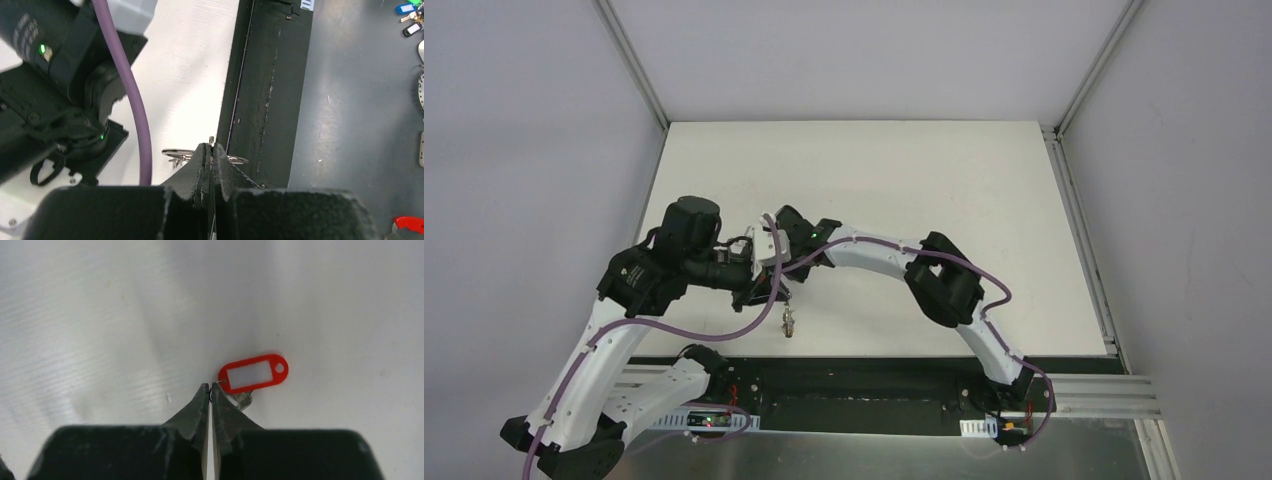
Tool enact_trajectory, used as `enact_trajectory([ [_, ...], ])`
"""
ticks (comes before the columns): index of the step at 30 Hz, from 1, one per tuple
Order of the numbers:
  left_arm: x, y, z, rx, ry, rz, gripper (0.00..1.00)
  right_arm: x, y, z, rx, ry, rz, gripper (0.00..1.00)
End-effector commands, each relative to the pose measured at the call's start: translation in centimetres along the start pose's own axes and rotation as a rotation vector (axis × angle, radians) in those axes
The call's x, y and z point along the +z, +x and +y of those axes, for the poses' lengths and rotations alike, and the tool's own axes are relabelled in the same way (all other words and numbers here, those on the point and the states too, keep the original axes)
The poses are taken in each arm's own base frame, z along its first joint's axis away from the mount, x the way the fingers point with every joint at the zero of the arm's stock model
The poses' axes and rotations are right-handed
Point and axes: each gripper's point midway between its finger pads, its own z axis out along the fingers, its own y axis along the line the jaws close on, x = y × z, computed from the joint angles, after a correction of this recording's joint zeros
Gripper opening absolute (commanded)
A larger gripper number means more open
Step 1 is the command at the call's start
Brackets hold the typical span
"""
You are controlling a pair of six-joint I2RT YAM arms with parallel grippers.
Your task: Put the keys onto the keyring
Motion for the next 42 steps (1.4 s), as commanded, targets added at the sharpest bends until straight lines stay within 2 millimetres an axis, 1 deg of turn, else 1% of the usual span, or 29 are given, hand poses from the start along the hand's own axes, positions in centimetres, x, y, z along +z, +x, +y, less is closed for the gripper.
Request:
enact_trajectory([
  [1,-0.4,-2.5,0.2,0.045,0.006,-0.062,0.00,-6.1,-0.4,-1.3,0.122,-0.024,-0.048,0.03],
  [6,0.1,-3.3,1.0,0.043,0.012,-0.057,0.00,-9.7,3.1,-2.1,0.203,-0.058,-0.063,0.00],
  [7,0.2,-3.5,1.2,0.043,0.015,-0.054,0.00,-10.5,3.9,-2.5,0.223,-0.059,-0.065,0.00],
  [8,0.4,-3.6,1.4,0.042,0.017,-0.051,0.00,-11.0,5.0,-2.3,0.249,-0.083,-0.061,0.00],
  [14,1.6,-3.6,2.9,0.030,0.020,-0.034,0.00,-15.1,9.0,-3.1,0.385,-0.161,-0.116,0.00],
  [17,2.5,-3.4,3.7,0.015,0.021,-0.024,0.00,-17.1,10.3,-2.8,0.378,-0.178,-0.171,0.00],
  [22,4.0,-3.6,5.1,0.000,0.034,-0.028,0.00,-18.8,12.4,-1.1,0.342,-0.220,-0.211,0.00],
  [24,4.6,-3.7,5.5,-0.007,0.039,-0.034,0.00,-18.8,13.4,-0.8,0.332,-0.219,-0.216,0.00],
  [27,5.2,-3.8,6.2,-0.020,0.042,-0.031,0.00,-18.6,14.5,-1.2,0.344,-0.185,-0.202,0.00],
  [30,5.5,-3.7,6.4,-0.033,0.050,-0.026,0.00,-17.6,15.8,-1.6,0.403,-0.195,-0.162,0.00],
  [32,5.6,-3.6,6.3,-0.035,0.053,-0.031,0.00,-16.8,16.8,-1.9,0.445,-0.200,-0.123,0.00],
  [37,5.6,-3.5,6.0,-0.035,0.050,-0.048,0.00,-15.3,19.0,-3.5,0.534,-0.186,-0.050,0.01],
  [42,5.5,-3.4,5.7,-0.034,0.046,-0.069,0.00,-14.7,20.4,-3.9,0.580,-0.202,-0.022,0.04],
])
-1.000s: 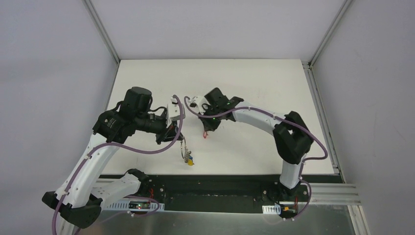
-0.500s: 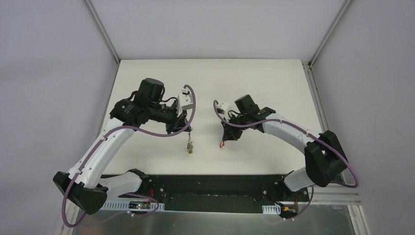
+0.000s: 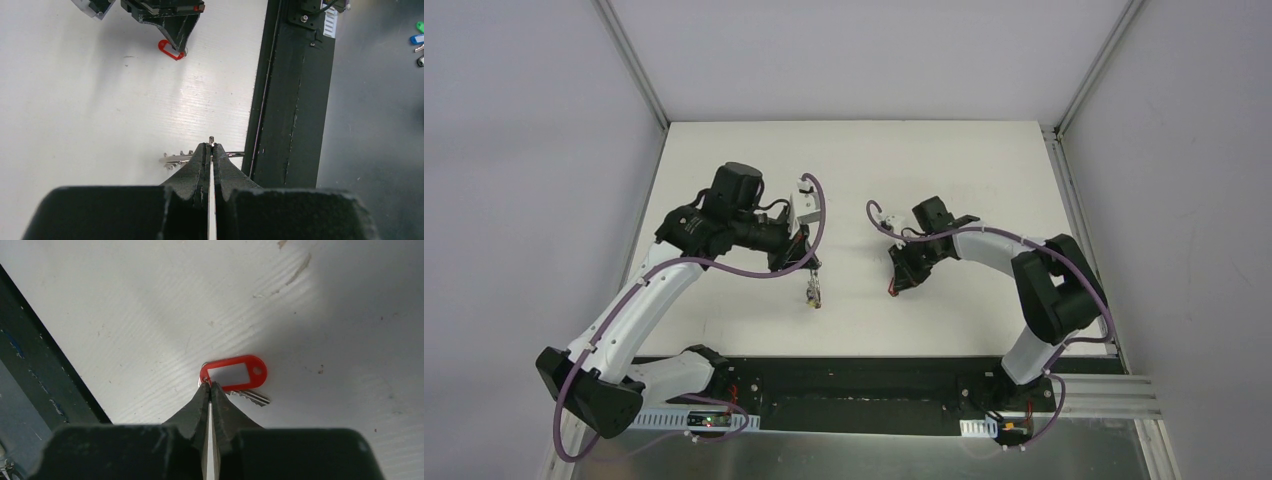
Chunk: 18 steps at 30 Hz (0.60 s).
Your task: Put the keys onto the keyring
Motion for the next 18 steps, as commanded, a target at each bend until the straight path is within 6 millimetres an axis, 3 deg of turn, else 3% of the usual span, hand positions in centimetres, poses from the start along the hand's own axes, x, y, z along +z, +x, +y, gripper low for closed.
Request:
enact_trajectory([
  [1,-0.56,-1.49,-0.95,0.040,0.017,-0.077,0.00,-0.49,-1.02,-0.48,0.001,-0.005,-0.018,0.04],
  [18,-0.76,-1.38,-1.11,0.049,0.011,-0.079,0.00,-0.74,-0.50,0.45,0.003,-0.034,-0.007,0.13],
])
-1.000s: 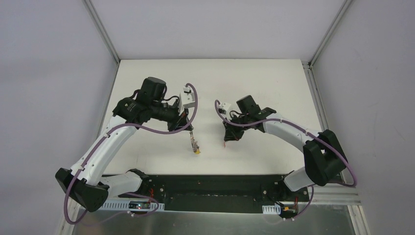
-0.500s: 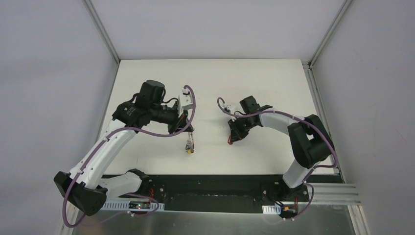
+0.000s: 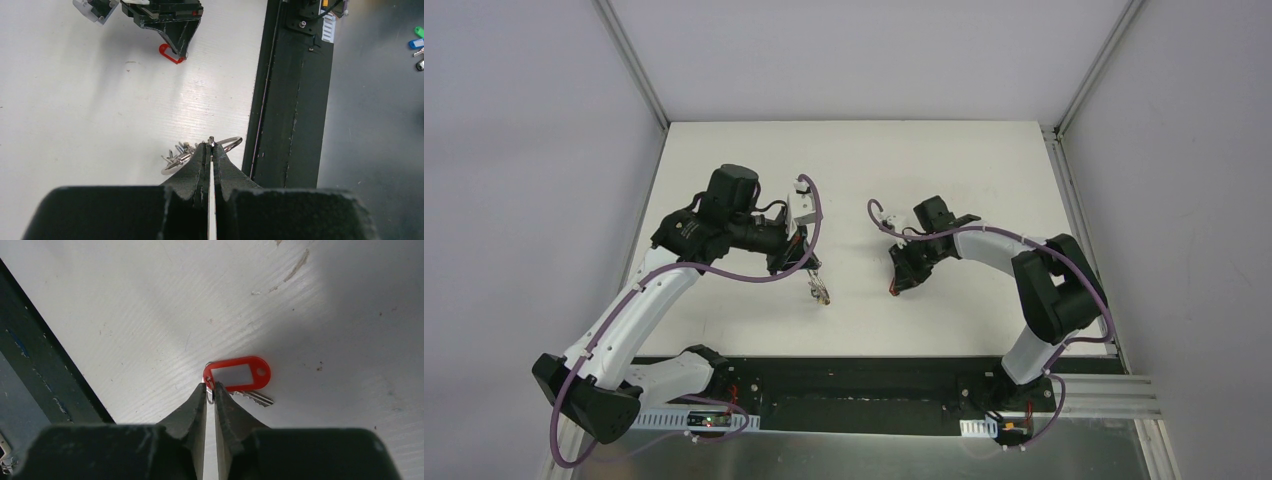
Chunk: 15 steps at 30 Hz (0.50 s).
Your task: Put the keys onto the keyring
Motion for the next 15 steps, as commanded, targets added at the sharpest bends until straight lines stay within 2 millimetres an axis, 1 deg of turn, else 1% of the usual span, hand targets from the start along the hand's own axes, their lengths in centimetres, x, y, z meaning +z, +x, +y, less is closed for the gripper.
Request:
enact_trajectory([
  [1,-0.46,-1.10,-0.64,0.038,0.015,-0.047,0.00,-0.64,-0.71,0.94,-0.025,-0.028,-0.010,0.14],
  [8,-0.55,-1.16,-0.71,0.042,0.014,-0.048,0.00,-0.57,-0.23,1.24,-0.033,-0.024,0.009,0.14],
  [15,-0.58,-1.23,-0.78,0.042,0.016,-0.050,0.00,-1.03,-0.23,1.49,-0.054,-0.020,0.005,0.13],
])
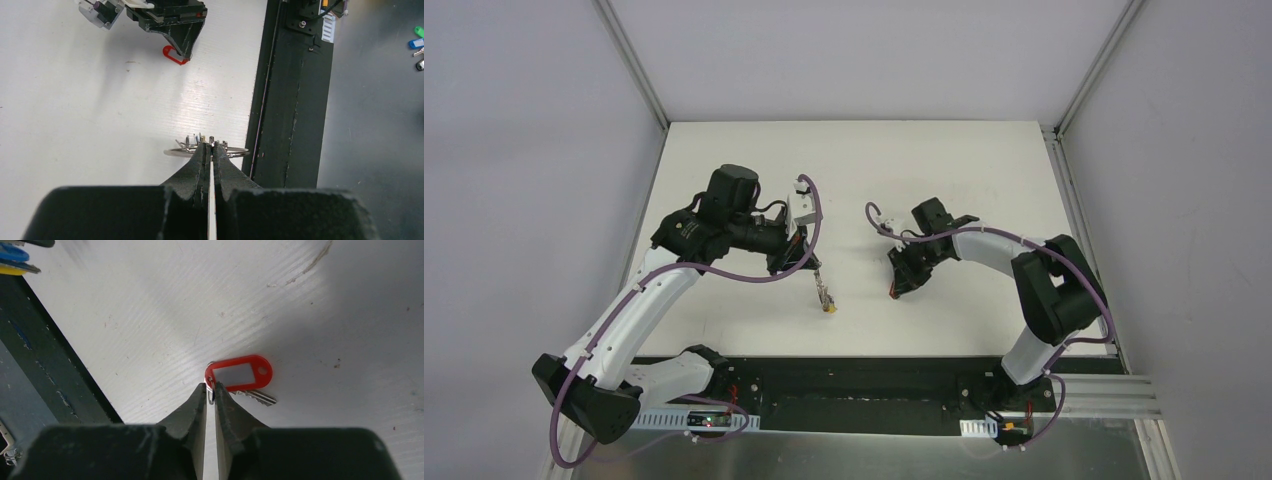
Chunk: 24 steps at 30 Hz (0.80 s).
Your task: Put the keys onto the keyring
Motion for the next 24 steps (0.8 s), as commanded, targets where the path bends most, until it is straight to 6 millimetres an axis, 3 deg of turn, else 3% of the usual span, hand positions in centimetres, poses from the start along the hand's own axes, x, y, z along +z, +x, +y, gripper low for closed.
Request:
enact_trajectory([
  [1,-0.60,-1.28,-0.75,0.044,0.015,-0.051,0.00,-1.15,-0.60,0.86,-0.049,-0.006,-0.016,0.12],
  [24,-0.64,-1.51,-0.86,0.040,0.021,-0.055,0.00,-0.69,-0.10,0.33,-0.067,0.060,0.016,0.12],
])
